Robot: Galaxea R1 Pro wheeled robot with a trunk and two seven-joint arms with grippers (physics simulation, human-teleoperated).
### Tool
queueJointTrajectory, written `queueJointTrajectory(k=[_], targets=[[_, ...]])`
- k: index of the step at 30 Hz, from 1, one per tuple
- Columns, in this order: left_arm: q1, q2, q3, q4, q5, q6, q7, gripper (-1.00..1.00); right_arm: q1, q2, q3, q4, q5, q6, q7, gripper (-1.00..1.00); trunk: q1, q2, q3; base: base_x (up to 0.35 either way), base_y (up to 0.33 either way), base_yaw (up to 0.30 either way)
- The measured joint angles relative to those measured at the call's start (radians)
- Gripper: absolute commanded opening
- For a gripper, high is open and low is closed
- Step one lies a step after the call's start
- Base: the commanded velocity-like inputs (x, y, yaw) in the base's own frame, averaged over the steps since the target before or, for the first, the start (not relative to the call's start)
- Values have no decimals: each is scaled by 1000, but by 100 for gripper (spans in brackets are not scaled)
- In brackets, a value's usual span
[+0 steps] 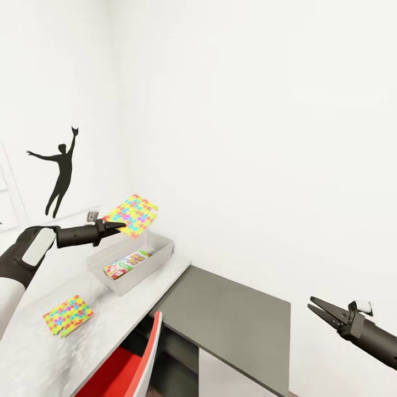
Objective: Put all the toys in the child's room - the three board games (two on the bed and one on the table), the two jigsaw puzzles on the table, and the tennis ball on the table - inside the toy box on the table in the child's room.
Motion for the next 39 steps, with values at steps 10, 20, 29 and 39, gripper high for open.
queueJointTrajectory(k=[10, 20, 29, 39], targets=[[0, 0, 0, -1, -2, -1, 0, -100, 0, 1, 0, 0, 0, -1, 0, 100, 0, 0, 0, 212, 54, -1], [1, 1, 0, -1, -3, -1, 0, -100, 0, 2, 0, 0, 0, -1, 0, 100, 0, 0, 0, 237, -29, 0], [2, 0, 0, -1, -1, -1, 0, -100, 0, 2, 0, 0, 0, -1, 0, 100, 0, 0, 0, 121, -3, 0], [2, 0, -1, -1, -1, -1, 0, -100, -1, 5, 0, 1, 2, -1, -2, 100, 0, 0, 0, 69, 92, 0]])
